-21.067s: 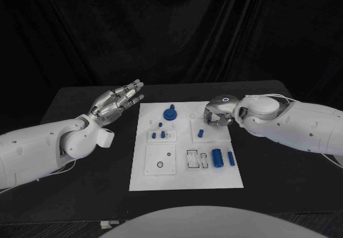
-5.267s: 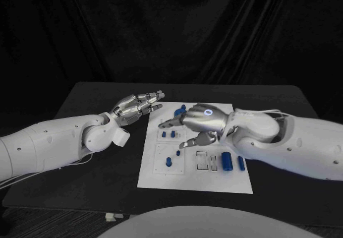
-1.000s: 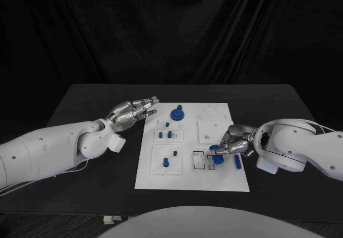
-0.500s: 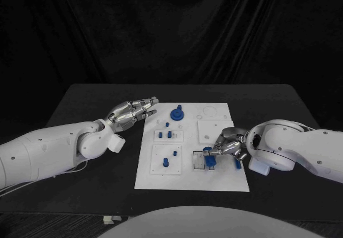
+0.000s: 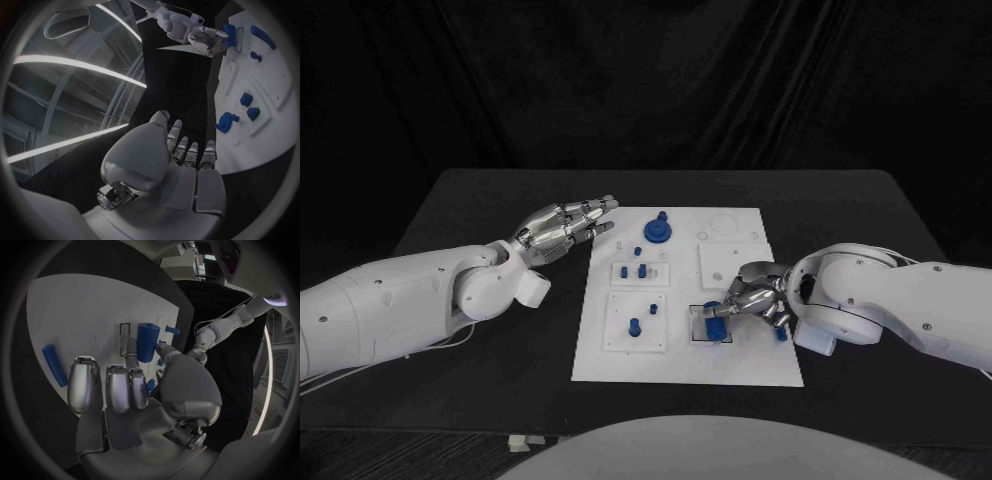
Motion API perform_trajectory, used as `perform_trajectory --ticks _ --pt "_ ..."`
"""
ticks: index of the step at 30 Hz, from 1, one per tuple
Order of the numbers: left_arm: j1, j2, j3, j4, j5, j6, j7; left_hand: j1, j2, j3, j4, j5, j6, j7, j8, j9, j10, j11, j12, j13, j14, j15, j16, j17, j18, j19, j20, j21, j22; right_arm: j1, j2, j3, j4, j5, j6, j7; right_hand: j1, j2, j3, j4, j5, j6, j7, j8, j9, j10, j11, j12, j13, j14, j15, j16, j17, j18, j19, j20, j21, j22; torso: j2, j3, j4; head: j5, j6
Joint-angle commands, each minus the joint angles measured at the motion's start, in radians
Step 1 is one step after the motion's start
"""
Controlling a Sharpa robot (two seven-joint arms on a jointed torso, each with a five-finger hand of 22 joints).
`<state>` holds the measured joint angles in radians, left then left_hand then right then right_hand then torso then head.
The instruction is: Assemble the parts on the task board
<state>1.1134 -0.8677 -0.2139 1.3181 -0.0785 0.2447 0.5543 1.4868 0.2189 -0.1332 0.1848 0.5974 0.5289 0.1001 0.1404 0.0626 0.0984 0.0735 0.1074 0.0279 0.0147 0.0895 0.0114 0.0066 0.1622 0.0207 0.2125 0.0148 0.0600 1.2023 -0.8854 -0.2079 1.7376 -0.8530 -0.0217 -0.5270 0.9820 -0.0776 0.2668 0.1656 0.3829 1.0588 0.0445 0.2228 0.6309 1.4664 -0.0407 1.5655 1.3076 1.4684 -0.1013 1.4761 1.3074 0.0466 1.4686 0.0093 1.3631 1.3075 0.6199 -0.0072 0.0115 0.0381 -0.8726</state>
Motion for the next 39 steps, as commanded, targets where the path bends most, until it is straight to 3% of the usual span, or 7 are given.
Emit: perform_trajectory --ticks 1,12,18,30,34,39 --pt "-0.001 0.0 0.001 0.003 0.002 0.01 0.008 0.002 0.005 0.006 -0.001 0.002 0.002 0.004 0.007 0.001 0.002 0.008 0.005 0.001 0.003 0.007 0.004 0.002 0.02 0.0 0.007 0.0 0.0 -0.004 0.004 0.0 -0.004 0.0 0.025 -0.023 -0.011 -0.003 -0.014 0.006 0.009 -0.009 -0.001 0.004 -0.002 0.104 0.008 0.005 0.263 0.062 0.007 -0.006 0.027 0.004 0.017 0.007 -0.002 0.195 0.0 -0.0002 0.0001 -0.002 0.0" --pt "-0.001 0.004 0.001 0.001 0.002 0.015 0.006 0.002 0.005 0.007 -0.001 0.002 0.003 0.004 0.007 0.001 0.002 0.008 0.005 0.001 0.003 0.007 0.004 0.002 0.02 -0.001 0.008 0.0 -0.001 -0.007 0.017 0.0 -0.012 0.0 0.035 -0.029 -0.024 0.007 -0.046 0.021 -0.026 -0.022 0.002 0.005 -0.007 0.104 0.011 0.005 0.263 0.061 0.009 -0.009 0.018 0.006 0.014 0.009 -0.01 0.193 -0.001 0.0001 -0.0007 0.001 0.0" --pt "-0.002 0.005 0.001 0.0 0.002 0.016 0.004 0.002 0.005 0.007 -0.001 0.002 0.003 0.004 0.007 0.001 0.002 0.008 0.005 0.001 0.003 0.007 0.004 0.002 0.02 -0.001 0.008 0.0 -0.001 -0.007 0.02 0.0 -0.014 0.0 0.036 -0.026 -0.029 0.016 -0.081 0.037 -0.087 -0.029 0.003 0.011 -0.011 0.104 0.012 0.005 0.263 0.06 0.01 -0.011 0.013 0.007 0.012 0.01 -0.015 0.192 0.0 -0.0004 -0.0006 0.0 0.0" --pt "-0.003 0.008 0.001 -0.003 0.002 0.023 -0.002 0.002 0.005 0.008 -0.002 0.003 0.003 0.004 0.007 0.001 0.002 0.007 0.005 0.001 0.003 0.008 0.004 0.002 0.02 -0.001 0.008 -0.001 -0.002 -0.008 0.023 0.0 -0.015 0.0 0.035 -0.021 -0.036 0.017 -0.181 0.076 -0.27 -0.042 0.004 0.032 -0.018 0.104 0.013 0.005 0.263 0.059 0.011 -0.013 0.005 0.008 0.011 0.011 -0.024 0.19 -0.001 0.0 -0.0008 0.002 0.0" --pt "-0.004 0.008 0.001 -0.003 0.002 0.024 -0.004 0.002 0.005 0.008 -0.002 0.003 0.003 0.004 0.007 0.001 0.002 0.007 0.005 0.001 0.003 0.008 0.004 0.002 0.02 -0.001 0.008 -0.001 -0.002 -0.008 0.023 0.0 -0.016 0.0 0.03 -0.019 -0.042 0.024 -0.197 0.092 -0.287 -0.043 0.004 0.037 -0.02 0.104 0.013 0.005 0.263 0.058 0.011 -0.014 0.002 0.009 0.01 0.012 -0.027 0.189 -0.001 0.0001 -0.0008 0.002 0.0" --pt "-0.004 0.008 0.001 -0.004 0.002 0.025 -0.006 0.002 0.005 0.009 -0.003 0.003 0.002 0.004 0.007 0.001 0.002 0.007 0.005 0.001 0.003 0.009 0.004 0.002 0.02 -0.001 0.007 -0.001 -0.003 -0.008 0.021 0.0 -0.015 0.0 0.02 -0.012 -0.092 0.051 -0.234 0.126 -0.298 -0.045 0.003 0.046 -0.022 0.104 0.012 0.005 0.263 0.057 0.011 -0.017 -0.005 0.011 0.007 0.012 -0.036 0.187 0.0 0.0001 -0.0004 0.001 0.0"
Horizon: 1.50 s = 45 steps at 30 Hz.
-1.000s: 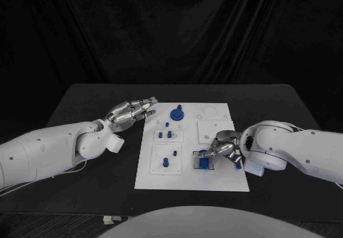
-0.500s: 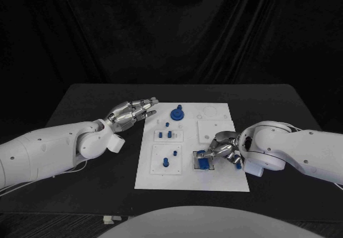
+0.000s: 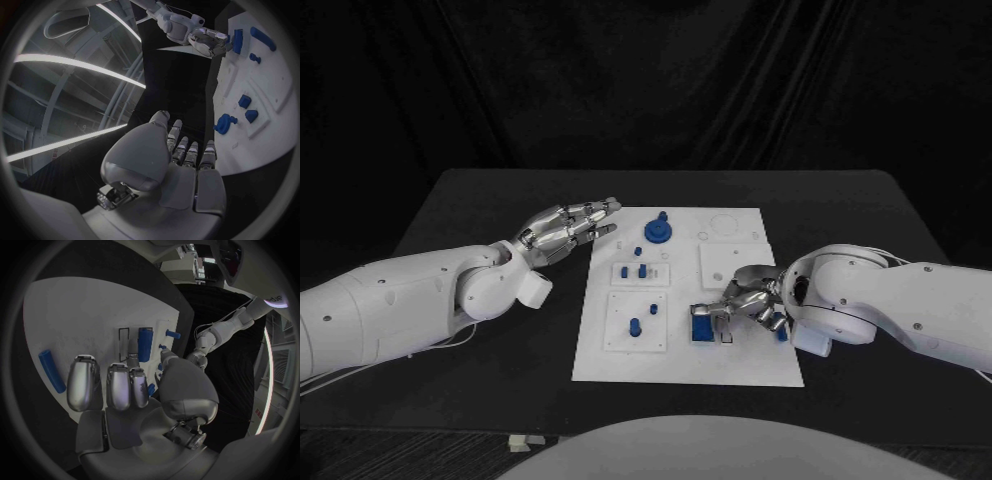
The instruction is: Assemble the parts on the task board
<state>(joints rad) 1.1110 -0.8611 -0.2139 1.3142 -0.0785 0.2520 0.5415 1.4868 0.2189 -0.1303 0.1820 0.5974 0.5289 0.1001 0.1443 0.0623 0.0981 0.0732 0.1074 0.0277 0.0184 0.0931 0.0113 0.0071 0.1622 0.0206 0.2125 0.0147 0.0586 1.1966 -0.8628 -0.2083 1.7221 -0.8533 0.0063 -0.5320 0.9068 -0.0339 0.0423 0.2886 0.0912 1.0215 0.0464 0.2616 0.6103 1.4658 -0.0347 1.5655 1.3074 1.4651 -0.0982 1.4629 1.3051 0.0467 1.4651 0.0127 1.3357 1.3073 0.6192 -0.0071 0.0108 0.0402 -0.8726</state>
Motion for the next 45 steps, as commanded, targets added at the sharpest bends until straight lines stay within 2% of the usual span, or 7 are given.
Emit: perform_trajectory --ticks 1,13,17,21,28,38,45 --pt "-0.002 0.002 0.001 0.0 0.002 0.017 0.006 0.002 0.005 0.006 0.0 0.003 0.002 0.004 0.003 0.001 0.003 0.008 0.005 0.001 -0.001 0.005 0.004 0.001 0.02 -0.001 0.007 -0.001 -0.002 -0.003 -0.003 0.0 0.001 0.0 -0.012 -0.005 -0.025 0.011 -0.014 0.003 -0.007 -0.007 0.001 0.009 -0.001 0.105 0.006 0.005 0.263 0.06 0.007 -0.004 -0.003 0.011 0.01 0.008 -0.009 0.187 0.0 0.0 0.0003 -0.001 0.0" --pt "-0.003 0.001 0.001 0.0 0.002 0.017 0.003 0.002 0.005 0.006 0.0 0.003 0.002 0.004 0.003 0.001 0.003 0.008 0.005 0.001 -0.001 0.005 0.004 0.001 0.02 -0.001 0.007 -0.001 -0.002 0.001 -0.053 0.001 0.041 0.0 -0.09 0.079 -0.006 0.031 -0.031 -0.006 0.027 0.007 -0.007 0.04 0.006 0.105 0.0 0.005 0.263 0.062 0.002 0.001 0.005 0.01 0.014 0.004 -0.006 0.188 0.0 0.0002 0.0001 0.001 0.0" --pt "-0.004 -0.001 0.001 0.0 0.002 0.016 0.003 0.002 0.005 0.007 -0.001 0.003 0.004 0.003 0.004 0.001 0.003 0.008 0.007 0.002 0.0 0.006 0.005 0.001 0.02 -0.001 0.007 -0.001 -0.001 0.035 -0.087 0.001 0.063 0.0 -0.105 0.086 0.044 0.036 -0.032 -0.017 0.078 0.007 -0.013 0.064 0.014 0.105 -0.006 0.005 0.263 0.064 -0.002 0.005 0.011 0.008 0.019 -0.001 0.005 0.192 0.0 0.0004 0.0 -0.002 0.0" --pt "-0.004 -0.001 0.001 -0.001 0.002 0.015 0.002 0.002 0.005 0.008 -0.001 0.004 0.005 0.003 0.005 0.002 0.004 0.008 0.007 0.002 0.0 0.006 0.005 0.001 0.02 -0.001 0.007 -0.001 0.0 0.094 -0.124 0.001 0.074 -0.011 -0.071 0.049 0.13 0.026 -0.025 -0.067 0.161 -0.005 -0.014 0.079 0.017 0.105 -0.008 0.005 0.263 0.064 -0.005 0.007 0.013 0.006 0.021 -0.004 0.011 0.194 0.0 0.0007 0.0 -0.005 0.0" --pt "-0.004 -0.001 0.001 0.0 0.002 0.01 0.0 0.002 0.004 0.008 -0.002 0.005 0.007 0.003 0.006 0.002 0.005 0.007 0.009 0.002 0.001 0.006 0.005 0.002 0.02 0.0 0.007 0.0 0.0 0.138 -0.171 0.0 0.065 -0.101 0.045 -0.033 0.175 0.021 -0.025 -0.095 0.163 -0.011 -0.013 0.088 0.017 0.105 -0.005 0.005 0.263 0.06 -0.002 -0.002 -0.006 0.007 0.018 -0.002 0.004 0.192 -0.001 0.0005 0.0006 -0.002 0.0" --pt "-0.004 0.0 0.001 0.0 0.002 0.008 -0.004 0.004 0.003 0.01 -0.005 0.008 0.008 0.003 0.006 0.002 0.006 0.007 0.01 0.002 0.001 0.005 0.006 0.002 0.02 -0.001 0.007 -0.001 -0.001 0.107 -0.211 0.0 0.046 -0.345 0.09 -0.069 0.184 0.035 -0.025 -0.094 0.178 0.021 -0.023 0.108 0.018 0.105 -0.01 0.005 0.263 0.065 -0.009 0.007 0.013 0.0 0.031 -0.006 0.037 0.202 -0.004 -0.0036 0.0026 -0.015 0.0" --pt "-0.004 0.005 0.001 -0.003 0.002 0.013 -0.006 0.005 0.003 0.012 -0.008 0.009 0.008 0.003 0.007 0.002 0.006 0.008 0.01 0.002 0.001 0.006 0.005 0.002 0.02 -0.001 0.007 -0.001 -0.002 0.073 -0.217 0.0 0.051 -0.388 0.089 -0.074 0.171 0.046 -0.031 -0.077 0.184 0.057 -0.031 0.108 0.005 0.105 -0.017 0.005 0.263 0.071 -0.018 0.024 0.046 -0.007 0.044 -0.014 0.07 0.212 0.0 -0.0006 0.0013 -0.032 0.0"
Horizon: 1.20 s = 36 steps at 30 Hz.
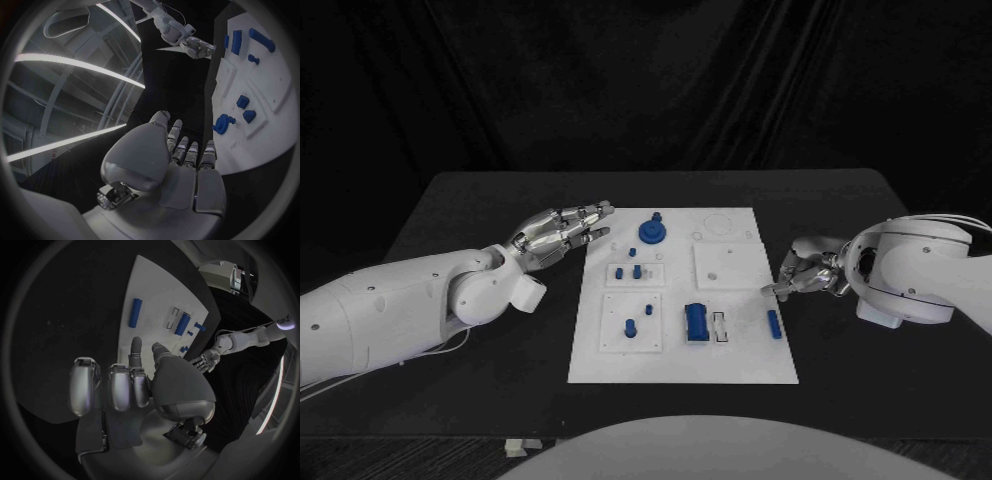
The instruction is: Assemble the parts on the task board
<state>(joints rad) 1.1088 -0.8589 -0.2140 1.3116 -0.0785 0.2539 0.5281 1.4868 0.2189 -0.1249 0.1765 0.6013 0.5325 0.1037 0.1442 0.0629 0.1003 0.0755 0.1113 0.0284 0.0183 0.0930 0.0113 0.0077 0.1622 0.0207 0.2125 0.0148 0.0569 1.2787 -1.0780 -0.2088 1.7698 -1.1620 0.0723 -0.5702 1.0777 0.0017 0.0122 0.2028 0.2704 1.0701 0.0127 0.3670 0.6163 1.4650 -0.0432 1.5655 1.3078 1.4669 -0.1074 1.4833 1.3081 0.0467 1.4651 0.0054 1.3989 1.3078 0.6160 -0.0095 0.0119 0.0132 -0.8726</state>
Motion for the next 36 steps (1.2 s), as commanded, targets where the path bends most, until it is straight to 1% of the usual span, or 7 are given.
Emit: perform_trajectory --ticks 1,3,9,16,24,31,36 --pt "-0.002 0.003 0.001 -0.001 0.002 0.012 0.008 0.005 0.003 0.007 -0.003 0.006 0.004 0.0 0.007 0.002 0.004 0.006 0.006 0.001 0.0 0.006 0.005 0.001 0.02 -0.001 0.007 -0.001 -0.001 -0.014 -0.002 0.0 0.003 -0.082 0.022 -0.036 -0.003 0.011 -0.003 0.012 0.006 0.016 0.0 0.003 -0.003 0.106 -0.01 0.005 0.263 0.07 -0.01 0.004 0.044 -0.007 0.044 -0.008 0.007 0.212 0.003 0.0017 0.0001 -0.005 0.0" --pt "-0.002 0.002 0.001 -0.001 0.002 0.013 0.007 0.005 0.003 0.007 -0.003 0.006 0.004 0.0 0.007 0.002 0.004 0.006 0.006 0.001 0.0 0.006 0.005 0.001 0.02 -0.001 0.007 -0.001 -0.001 -0.021 -0.002 0.0 0.002 -0.084 0.019 -0.037 -0.006 0.011 -0.005 0.014 0.006 0.019 0.0 0.003 -0.004 0.106 -0.011 0.005 0.263 0.07 -0.01 0.005 0.045 -0.007 0.044 -0.008 0.007 0.212 0.004 0.0031 -0.0023 -0.002 0.0" --pt "-0.002 0.001 0.001 -0.001 0.002 0.014 0.008 0.007 0.003 0.008 -0.005 0.006 0.004 0.0 0.007 0.001 0.004 0.006 0.006 0.001 0.0 0.006 0.005 0.001 0.02 -0.001 0.007 -0.001 -0.001 -0.043 0.007 0.0 -0.006 -0.089 0.02 -0.04 -0.017 0.011 -0.012 0.024 0.002 0.02 -0.001 -0.002 -0.008 0.106 -0.012 0.005 0.263 0.068 -0.011 0.003 0.039 -0.006 0.043 -0.01 0.004 0.21 0.005 0.0024 -0.0015 -0.005 0.0" --pt "-0.002 0.004 0.001 -0.002 0.002 0.017 0.007 0.007 0.003 0.009 -0.006 0.006 0.004 0.0 0.007 0.001 0.003 0.006 0.006 0.001 0.0 0.006 0.005 0.001 0.02 -0.001 0.007 -0.001 -0.001 -0.053 0.017 0.0 -0.01 -0.08 0.035 -0.043 -0.034 0.012 -0.026 0.041 -0.036 0.023 0.002 -0.025 -0.029 0.106 -0.01 0.005 0.263 0.067 -0.01 0.003 0.037 -0.006 0.042 -0.01 0.004 0.21 0.003 0.0028 -0.0004 -0.008 0.0" --pt "-0.002 0.005 0.001 -0.003 0.002 0.018 0.007 0.009 0.003 0.011 -0.008 0.007 0.003 0.001 0.007 0.001 0.004 0.007 0.006 0.001 0.0 0.006 0.005 0.001 0.02 -0.002 0.007 -0.001 -0.002 -0.062 0.023 0.0 -0.011 -0.069 0.063 -0.047 -0.008 0.007 -0.025 0.024 -0.043 0.026 0.003 -0.04 -0.042 0.106 -0.009 0.005 0.263 0.068 -0.01 0.006 0.043 -0.006 0.041 -0.01 0.005 0.21 0.003 0.0029 -0.0008 -0.005 0.0" --pt "-0.002 0.005 0.001 -0.002 0.002 0.019 0.006 0.009 0.002 0.012 -0.009 0.007 0.003 0.002 0.006 0.001 0.004 0.008 0.006 0.001 0.0 0.006 0.005 0.001 0.02 -0.002 0.007 -0.001 -0.002 -0.078 0.034 0.0 -0.018 -0.062 0.094 -0.051 0.078 0.002 -0.001 -0.042 0.05 0.003 0.014 -0.093 -0.084 0.106 -0.001 0.005 0.263 0.066 -0.002 0.004 0.035 -0.005 0.037 -0.004 -0.002 0.207 0.004 0.0024 -0.0012 -0.004 0.0" --pt "-0.002 0.006 0.001 -0.002 0.002 0.02 0.006 0.009 0.002 0.012 -0.009 0.007 0.003 0.002 0.006 0.001 0.004 0.008 0.006 0.001 0.0 0.006 0.005 0.001 0.02 -0.002 0.007 -0.001 -0.002 -0.084 0.042 0.0 -0.018 -0.053 0.088 -0.05 0.106 -0.003 0.01 -0.07 0.065 0.003 0.017 -0.111 -0.104 0.106 0.003 0.005 0.263 0.064 0.002 0.001 0.029 -0.004 0.035 0.0 -0.006 0.206 0.003 0.0026 -0.0003 -0.006 0.0"
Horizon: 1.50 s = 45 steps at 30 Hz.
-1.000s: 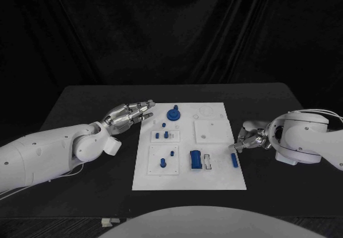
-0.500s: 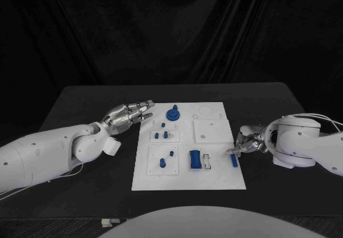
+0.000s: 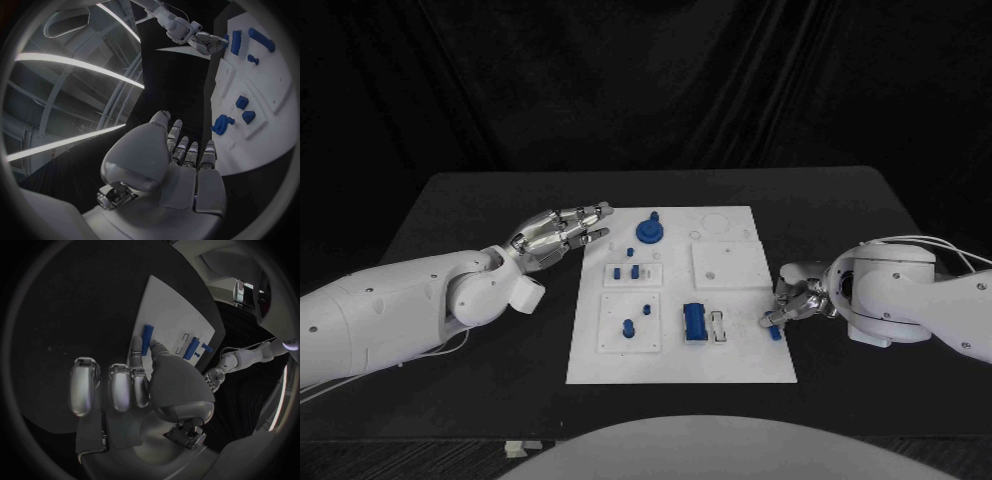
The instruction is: Assemble the parts on the task board
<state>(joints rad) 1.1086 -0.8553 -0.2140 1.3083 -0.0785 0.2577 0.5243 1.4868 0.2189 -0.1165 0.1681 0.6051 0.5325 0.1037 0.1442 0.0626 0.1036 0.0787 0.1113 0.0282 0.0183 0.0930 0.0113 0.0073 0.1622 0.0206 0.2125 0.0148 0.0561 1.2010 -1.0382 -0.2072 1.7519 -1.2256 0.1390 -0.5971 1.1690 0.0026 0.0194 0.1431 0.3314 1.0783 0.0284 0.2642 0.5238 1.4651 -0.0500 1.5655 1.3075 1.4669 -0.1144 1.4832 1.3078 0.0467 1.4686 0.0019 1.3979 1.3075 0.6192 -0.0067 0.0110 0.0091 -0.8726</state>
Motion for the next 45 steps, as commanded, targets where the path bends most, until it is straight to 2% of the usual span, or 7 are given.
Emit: perform_trajectory --ticks 1,8,11,13,19,31,45 --pt "-0.002 0.003 0.001 0.001 0.002 0.017 0.01 0.009 0.002 0.004 -0.001 0.003 0.003 0.002 0.006 0.002 0.0 0.004 0.006 0.002 0.0 0.006 0.005 0.001 0.02 -0.002 0.007 -0.001 -0.001 -0.007 0.004 -0.002 0.001 0.013 0.015 -0.022 0.029 -0.003 0.009 -0.021 0.008 -0.006 0.001 -0.011 -0.015 0.106 0.01 0.005 0.263 0.064 0.009 0.001 0.029 -0.004 0.031 0.004 -0.006 0.206 0.0 0.0 0.0004 -0.002 0.0" --pt "-0.002 0.004 0.001 0.001 0.002 0.018 0.009 0.01 0.002 0.005 -0.002 0.003 0.003 0.002 0.006 0.002 0.0 0.005 0.007 0.002 0.0 0.006 0.005 0.001 0.02 -0.002 0.007 -0.001 -0.001 -0.01 0.011 -0.002 0.005 0.027 -0.02 -0.019 0.147 0.004 0.075 -0.13 0.074 -0.011 0.006 -0.035 -0.042 0.106 0.013 0.005 0.263 0.061 0.01 -0.006 0.013 0.0 0.024 0.005 -0.023 0.201 0.0 -0.0001 -0.0001 0.0 0.0" --pt "-0.002 0.003 0.001 0.002 0.002 0.018 0.009 0.01 0.002 0.005 -0.002 0.003 0.003 0.002 0.006 0.002 0.0 0.005 0.007 0.002 0.0 0.006 0.005 0.001 0.02 -0.002 0.007 -0.001 -0.001 -0.01 0.012 -0.002 0.008 0.044 -0.038 -0.016 0.179 0.008 0.11 -0.172 0.055 -0.011 0.013 -0.038 -0.047 0.106 0.019 0.005 0.263 0.061 0.013 -0.007 0.011 0.001 0.022 0.007 -0.027 0.2 0.001 0.0 -0.0002 0.003 0.0" --pt "-0.002 0.002 0.001 0.002 0.002 0.018 0.009 0.01 0.002 0.005 -0.002 0.003 0.003 0.002 0.006 0.002 0.0 0.005 0.007 0.002 0.0 0.006 0.005 0.001 0.02 -0.002 0.007 -0.001 -0.001 -0.01 0.011 -0.001 0.013 0.067 -0.058 -0.012 0.177 0.008 0.156 -0.205 0.039 -0.006 0.024 -0.039 -0.052 0.106 0.027 0.005 0.263 0.061 0.021 -0.008 0.01 0.001 0.021 0.013 -0.028 0.199 0.0 -0.0001 0.0001 0.004 0.0" --pt "-0.002 0.002 0.001 0.001 0.002 0.018 0.008 0.01 0.002 0.005 -0.002 0.003 0.003 0.002 0.006 0.002 0.0 0.005 0.007 0.002 0.0 0.006 0.005 0.001 0.02 -0.002 0.007 -0.001 -0.001 -0.009 0.003 -0.001 0.032 0.181 -0.114 0.021 0.088 -0.008 0.3 -0.284 0.08 -0.017 0.04 -0.063 -0.092 0.106 0.043 0.005 0.263 0.062 0.036 -0.004 0.014 0.001 0.022 0.029 -0.026 0.2 0.0 0.0002 0.0006 0.005 0.0" --pt "-0.002 0.001 0.001 0.002 0.002 0.017 0.006 0.011 0.003 0.008 -0.005 0.005 0.004 0.002 0.007 0.002 0.001 0.005 0.008 0.002 0.001 0.006 0.005 0.001 0.02 -0.001 0.008 -0.001 -0.001 0.012 0.017 -0.001 0.041 0.527 -0.167 0.076 0.027 -0.008 0.354 -0.304 0.104 -0.019 0.043 -0.07 -0.115 0.106 0.045 0.005 0.263 0.064 0.039 0.0 0.021 -0.013 0.047 0.032 0.035 0.219 0.0 -0.0001 0.0004 0.006 0.0" --pt "-0.002 0.001 0.001 0.004 0.002 0.017 0.006 0.012 0.003 0.009 -0.006 0.005 0.004 0.003 0.007 0.002 0.001 0.006 0.008 0.002 0.001 0.006 0.005 0.001 0.02 -0.001 0.008 -0.001 -0.001 0.012 0.082 -0.001 -0.014 0.587 -0.138 0.069 0.003 -0.007 0.356 -0.3 0.08 -0.023 0.042 -0.07 -0.12 0.106 0.045 0.005 0.263 0.064 0.041 0.001 0.02 -0.013 0.047 0.034 0.037 0.22 0.0 -0.0002 0.0007 0.002 0.0"
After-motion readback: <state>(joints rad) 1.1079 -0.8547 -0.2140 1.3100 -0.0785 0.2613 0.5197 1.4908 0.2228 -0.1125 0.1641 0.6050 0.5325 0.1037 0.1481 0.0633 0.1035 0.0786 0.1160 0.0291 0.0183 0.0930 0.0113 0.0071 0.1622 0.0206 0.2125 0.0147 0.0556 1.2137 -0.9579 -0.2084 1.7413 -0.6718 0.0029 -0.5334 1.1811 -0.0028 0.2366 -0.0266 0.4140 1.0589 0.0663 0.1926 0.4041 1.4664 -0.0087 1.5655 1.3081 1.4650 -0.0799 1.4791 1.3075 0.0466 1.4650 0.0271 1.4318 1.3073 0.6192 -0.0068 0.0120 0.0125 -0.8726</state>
